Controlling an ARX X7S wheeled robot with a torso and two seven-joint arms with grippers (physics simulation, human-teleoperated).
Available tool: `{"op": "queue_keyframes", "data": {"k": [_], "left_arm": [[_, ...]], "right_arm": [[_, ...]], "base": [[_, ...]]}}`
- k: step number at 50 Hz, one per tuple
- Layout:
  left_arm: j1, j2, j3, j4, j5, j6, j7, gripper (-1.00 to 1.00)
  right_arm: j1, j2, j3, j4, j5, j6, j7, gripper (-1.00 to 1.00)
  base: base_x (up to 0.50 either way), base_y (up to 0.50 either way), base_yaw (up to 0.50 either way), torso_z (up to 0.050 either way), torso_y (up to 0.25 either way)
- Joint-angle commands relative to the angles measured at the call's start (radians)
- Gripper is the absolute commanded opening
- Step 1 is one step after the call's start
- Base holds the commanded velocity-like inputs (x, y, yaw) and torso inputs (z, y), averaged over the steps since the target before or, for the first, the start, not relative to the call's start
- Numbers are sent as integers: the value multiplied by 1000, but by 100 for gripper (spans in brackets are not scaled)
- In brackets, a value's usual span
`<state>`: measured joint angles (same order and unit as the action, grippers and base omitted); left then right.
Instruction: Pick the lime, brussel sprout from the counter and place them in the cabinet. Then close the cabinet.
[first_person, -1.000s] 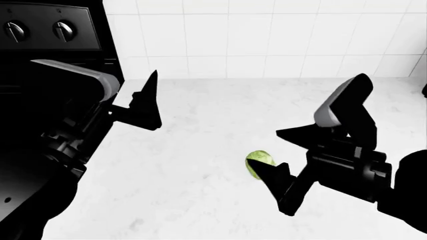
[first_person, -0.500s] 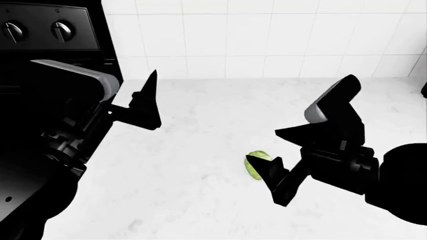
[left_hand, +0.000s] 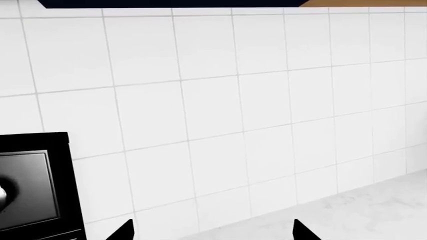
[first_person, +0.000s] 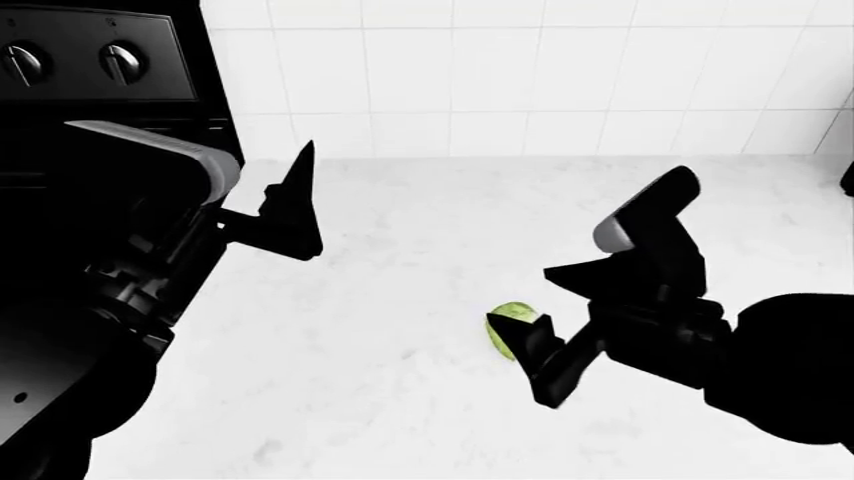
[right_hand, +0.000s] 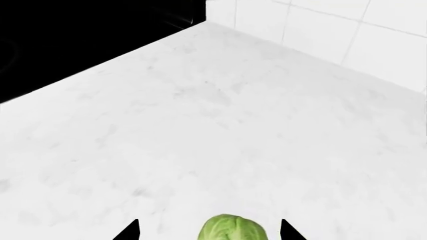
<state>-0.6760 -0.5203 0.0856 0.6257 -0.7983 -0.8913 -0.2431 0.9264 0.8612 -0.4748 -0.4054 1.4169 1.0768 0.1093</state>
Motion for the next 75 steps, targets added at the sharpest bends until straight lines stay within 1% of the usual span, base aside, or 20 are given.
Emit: {"op": "queue_keyframes", "data": {"k": [1,8,26,50,57,61,62,66,75], "left_arm": [[87,-7,32,-8,2,9,2,100],[96,-6,40,-19,15,28,11,100],[96,-12,37,-13,2,24,2,100],[90,-17,43,-20,1,32,3,100],[93,-19,40,-18,-4,32,0,100],[100,-20,39,-16,-5,34,-2,100],[100,-20,39,-16,-5,35,-2,100],[102,-20,41,-20,-3,40,0,100],[117,-19,52,-30,12,60,9,100]], "right_arm": [[-15,-16,-16,28,-26,-17,7,100],[-20,-31,-38,40,-43,-11,9,100],[-14,-60,-103,75,-97,16,2,100],[9,-107,-157,152,-156,26,-10,100],[26,-127,-211,175,-201,47,-34,100],[32,-135,-220,184,-210,47,-39,100],[32,-137,-220,185,-210,46,-40,-100],[39,-134,-219,175,-204,52,-35,-100],[83,-75,-161,55,-129,85,29,-100]], "base": [[0,0,0,0,0],[0,0,0,0,0],[0,0,0,0,0],[0,0,0,0,0],[0,0,0,0,0],[0,0,0,0,0],[0,0,0,0,0],[0,0,0,0,0],[-5,4,6,0,0]]}}
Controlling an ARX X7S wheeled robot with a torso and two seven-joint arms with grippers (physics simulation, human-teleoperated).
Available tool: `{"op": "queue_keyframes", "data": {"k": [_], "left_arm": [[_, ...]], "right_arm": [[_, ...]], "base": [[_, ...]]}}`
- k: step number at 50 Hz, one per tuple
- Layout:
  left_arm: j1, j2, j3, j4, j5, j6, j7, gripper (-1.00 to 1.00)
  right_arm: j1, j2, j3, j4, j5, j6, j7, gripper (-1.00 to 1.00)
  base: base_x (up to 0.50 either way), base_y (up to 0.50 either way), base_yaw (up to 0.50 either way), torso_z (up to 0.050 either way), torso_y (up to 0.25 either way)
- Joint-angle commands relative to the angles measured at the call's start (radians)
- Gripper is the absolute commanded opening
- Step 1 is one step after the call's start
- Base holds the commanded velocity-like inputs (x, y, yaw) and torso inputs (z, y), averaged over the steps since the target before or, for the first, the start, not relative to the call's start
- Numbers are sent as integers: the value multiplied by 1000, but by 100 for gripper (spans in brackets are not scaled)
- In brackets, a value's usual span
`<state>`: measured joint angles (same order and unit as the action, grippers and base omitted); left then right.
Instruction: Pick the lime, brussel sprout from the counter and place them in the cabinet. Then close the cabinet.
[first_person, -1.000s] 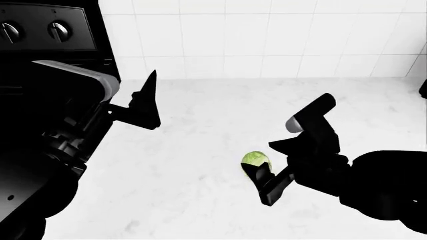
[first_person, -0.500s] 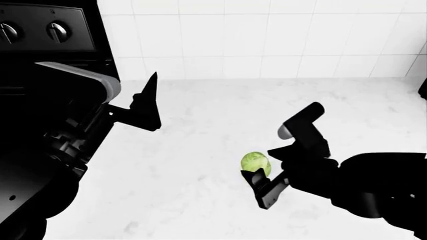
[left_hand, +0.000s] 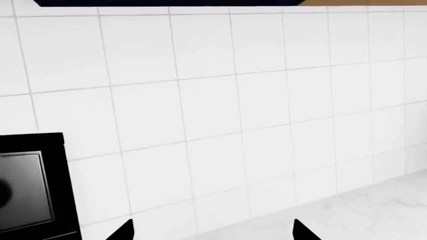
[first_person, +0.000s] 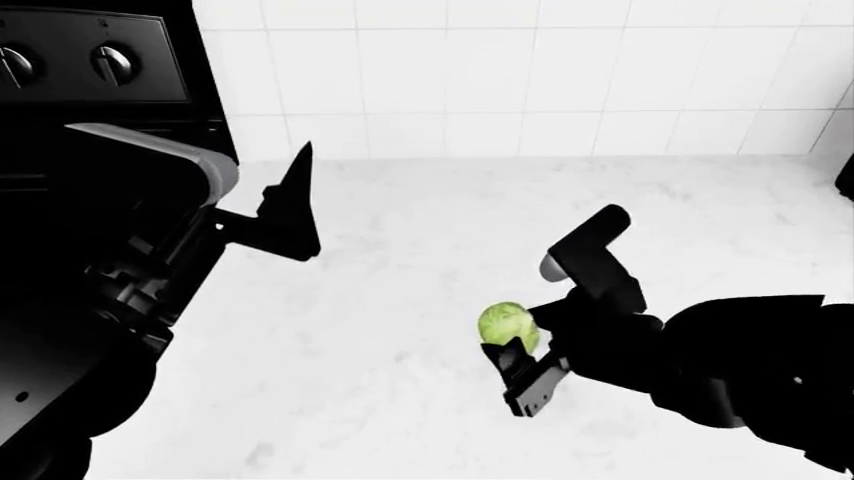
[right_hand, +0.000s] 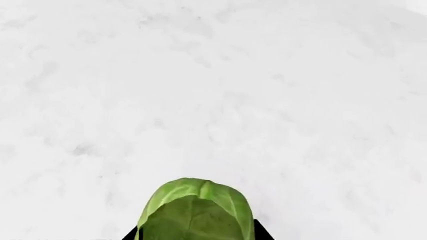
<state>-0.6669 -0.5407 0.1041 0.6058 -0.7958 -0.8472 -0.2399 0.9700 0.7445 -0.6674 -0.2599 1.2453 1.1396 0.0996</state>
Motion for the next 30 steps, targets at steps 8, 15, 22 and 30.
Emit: {"op": "queue_keyframes", "data": {"k": [8,15,22,30], "left_arm": [[111,1,34,11,-3,11,-1,100],[108,-2,29,24,-15,3,-9,100],[112,-4,26,26,-19,5,-12,100],[96,-5,20,44,-46,-22,-34,100]], "right_arm": [[80,94,142,-254,131,-15,140,-100],[163,108,219,-349,188,-38,218,-100],[260,85,239,-412,116,-53,251,-100],[355,48,231,-450,24,-76,206,-100]], "base": [[-6,4,8,0,0],[0,7,8,0,0],[0,9,7,0,0],[5,11,7,0,0]]}}
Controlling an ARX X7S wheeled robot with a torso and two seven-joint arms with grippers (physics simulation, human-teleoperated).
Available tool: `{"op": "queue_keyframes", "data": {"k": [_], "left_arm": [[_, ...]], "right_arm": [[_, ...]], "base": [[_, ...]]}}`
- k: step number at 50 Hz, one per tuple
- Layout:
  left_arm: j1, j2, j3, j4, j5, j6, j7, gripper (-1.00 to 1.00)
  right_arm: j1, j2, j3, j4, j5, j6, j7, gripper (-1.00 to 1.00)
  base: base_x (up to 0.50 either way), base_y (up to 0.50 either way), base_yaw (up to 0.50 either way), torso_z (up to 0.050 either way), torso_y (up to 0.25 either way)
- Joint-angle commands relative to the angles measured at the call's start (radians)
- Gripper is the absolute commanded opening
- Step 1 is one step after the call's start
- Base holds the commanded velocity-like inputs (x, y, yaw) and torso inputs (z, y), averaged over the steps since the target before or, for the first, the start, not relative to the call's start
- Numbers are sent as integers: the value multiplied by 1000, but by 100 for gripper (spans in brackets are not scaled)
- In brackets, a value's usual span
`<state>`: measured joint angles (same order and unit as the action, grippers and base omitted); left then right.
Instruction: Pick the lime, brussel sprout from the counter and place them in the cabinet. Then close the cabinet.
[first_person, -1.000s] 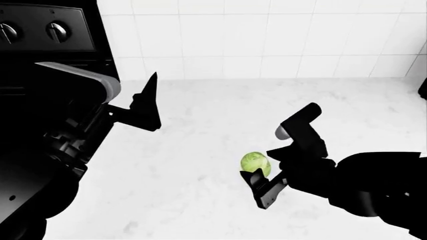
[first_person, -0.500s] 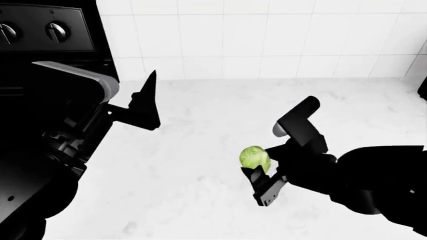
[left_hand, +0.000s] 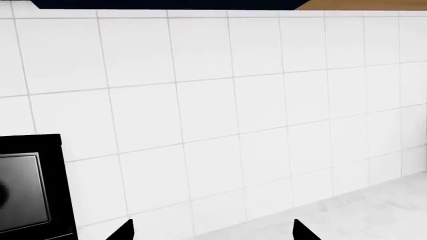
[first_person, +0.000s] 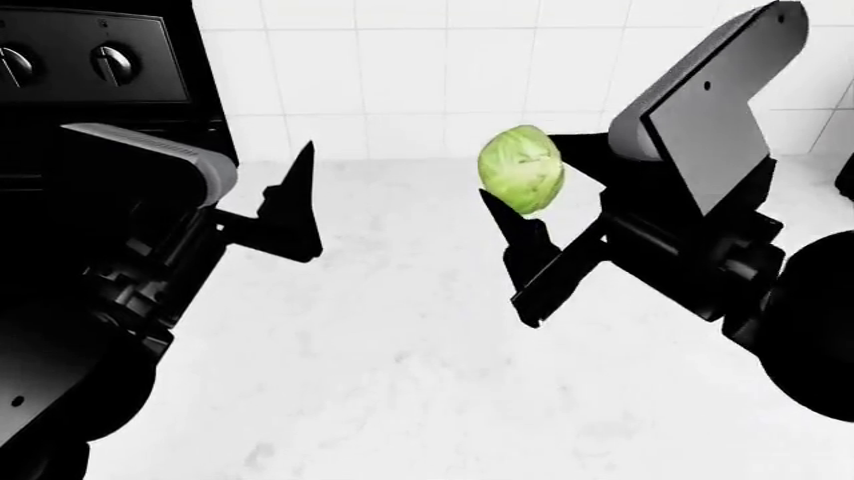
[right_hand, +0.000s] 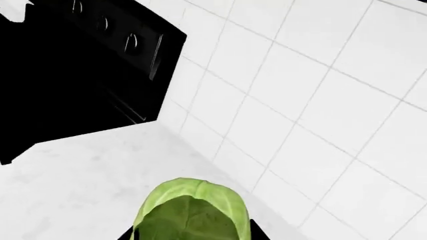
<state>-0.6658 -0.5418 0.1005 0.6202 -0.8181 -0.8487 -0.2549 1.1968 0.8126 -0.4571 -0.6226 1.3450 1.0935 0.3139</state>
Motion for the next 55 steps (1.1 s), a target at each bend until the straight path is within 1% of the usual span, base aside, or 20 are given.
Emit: {"op": "queue_keyframes", "data": {"k": [1,19,29,39,55], "left_arm": [[95,-4,25,30,-23,-21,-19,100],[94,-5,26,29,-30,-17,-25,100],[106,-8,31,10,-11,13,-5,100],[110,-10,37,0,-1,29,3,100],[104,-13,32,9,-17,20,-9,100]], "right_arm": [[136,-26,21,-88,-78,-34,-16,-100],[229,-136,-7,-71,-155,-105,-111,-100],[280,-212,-36,-49,-169,-118,-133,-100],[310,-264,-63,-29,-202,-134,-149,-100],[435,-365,-143,90,-345,-151,-181,-100]], "base": [[0,13,7,0,0],[12,15,6,0,0],[6,15,7,0,0],[0,14,8,0,0],[1,12,8,0,0]]}}
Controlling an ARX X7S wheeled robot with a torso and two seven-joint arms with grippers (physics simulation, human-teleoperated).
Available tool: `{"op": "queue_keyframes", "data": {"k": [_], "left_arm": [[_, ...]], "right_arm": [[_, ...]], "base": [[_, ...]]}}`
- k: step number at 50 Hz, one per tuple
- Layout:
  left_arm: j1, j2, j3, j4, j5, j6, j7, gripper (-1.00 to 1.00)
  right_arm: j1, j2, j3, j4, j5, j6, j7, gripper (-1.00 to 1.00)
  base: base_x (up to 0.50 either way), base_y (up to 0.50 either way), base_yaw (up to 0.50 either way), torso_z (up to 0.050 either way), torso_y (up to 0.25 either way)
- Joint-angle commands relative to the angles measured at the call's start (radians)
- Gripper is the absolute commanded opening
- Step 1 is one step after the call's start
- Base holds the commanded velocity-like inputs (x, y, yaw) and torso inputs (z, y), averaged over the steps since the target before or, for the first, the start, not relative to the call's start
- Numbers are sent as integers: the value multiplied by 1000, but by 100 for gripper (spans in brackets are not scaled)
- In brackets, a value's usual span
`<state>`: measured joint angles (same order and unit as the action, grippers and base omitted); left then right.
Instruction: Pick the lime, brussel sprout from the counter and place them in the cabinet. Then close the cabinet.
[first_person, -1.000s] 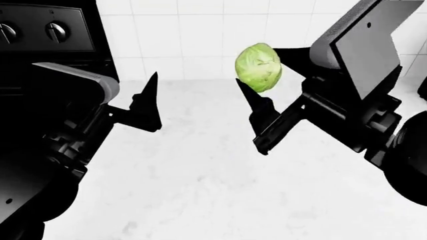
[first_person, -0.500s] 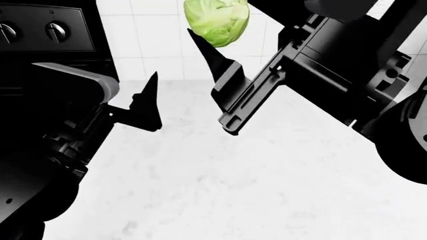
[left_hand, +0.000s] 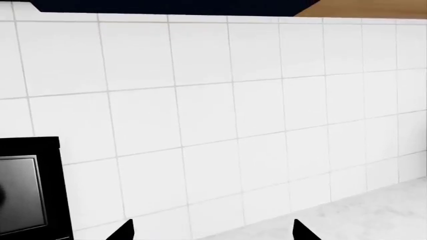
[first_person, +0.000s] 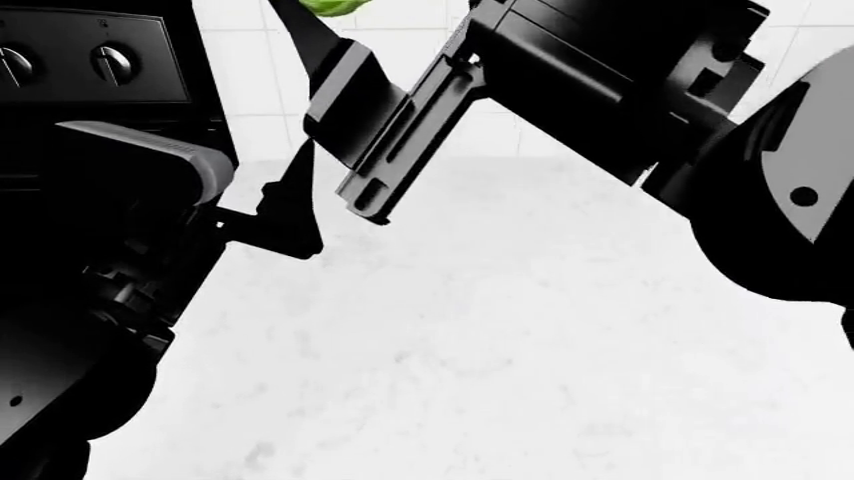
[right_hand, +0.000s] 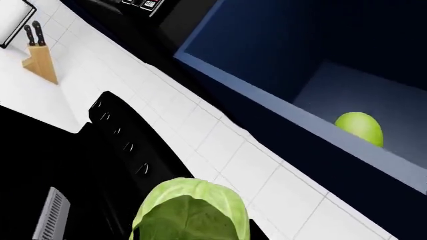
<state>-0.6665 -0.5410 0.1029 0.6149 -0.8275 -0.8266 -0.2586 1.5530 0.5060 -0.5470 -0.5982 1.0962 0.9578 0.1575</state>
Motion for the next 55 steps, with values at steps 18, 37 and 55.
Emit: {"op": "queue_keyframes", "data": {"k": [18,37,55], "left_arm": [[91,-17,36,18,-19,-11,-12,100],[86,-17,40,16,-26,-11,-18,100],[76,-16,51,10,-25,-9,-19,100]], "right_arm": [[203,-108,-145,221,-320,-66,-24,-100],[345,-139,-155,421,-456,-157,-63,-100],[411,-210,-156,676,-538,-228,-56,-100]], "base": [[5,13,8,0,0],[5,13,7,0,0],[4,11,7,0,0]]}}
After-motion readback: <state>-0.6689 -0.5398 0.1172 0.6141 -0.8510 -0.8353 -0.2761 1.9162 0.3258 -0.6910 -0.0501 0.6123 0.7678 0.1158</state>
